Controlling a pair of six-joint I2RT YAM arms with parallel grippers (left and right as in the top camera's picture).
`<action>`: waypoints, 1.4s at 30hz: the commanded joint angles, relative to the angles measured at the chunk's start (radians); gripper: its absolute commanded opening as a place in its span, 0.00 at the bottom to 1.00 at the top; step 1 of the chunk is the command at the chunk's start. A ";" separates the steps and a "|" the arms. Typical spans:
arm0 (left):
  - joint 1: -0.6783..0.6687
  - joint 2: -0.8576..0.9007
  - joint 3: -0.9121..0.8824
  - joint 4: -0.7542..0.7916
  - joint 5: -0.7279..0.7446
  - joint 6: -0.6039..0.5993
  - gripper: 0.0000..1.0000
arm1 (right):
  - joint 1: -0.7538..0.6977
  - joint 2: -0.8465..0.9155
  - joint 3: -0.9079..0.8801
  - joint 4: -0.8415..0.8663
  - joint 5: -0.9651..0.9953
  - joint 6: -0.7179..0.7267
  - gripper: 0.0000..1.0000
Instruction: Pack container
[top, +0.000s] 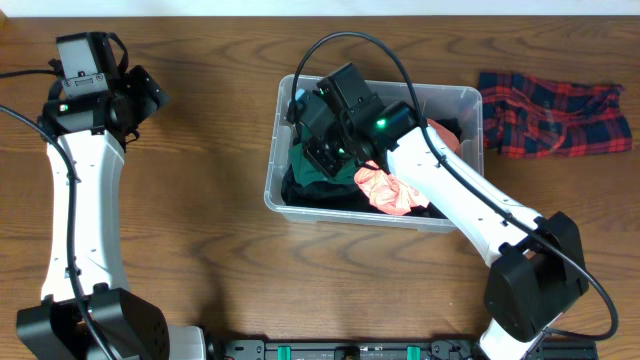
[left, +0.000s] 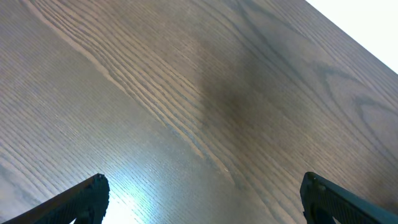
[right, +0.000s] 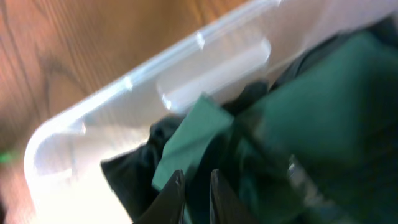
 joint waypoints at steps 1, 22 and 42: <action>0.003 0.000 0.008 -0.002 -0.016 0.001 0.98 | 0.005 0.009 -0.005 -0.042 -0.011 -0.021 0.12; 0.003 0.000 0.008 -0.002 -0.016 0.001 0.98 | 0.007 0.009 -0.010 -0.198 0.074 -0.097 0.16; 0.003 0.000 0.008 -0.002 -0.016 0.001 0.98 | -0.247 -0.229 -0.010 -0.248 0.100 -0.031 0.20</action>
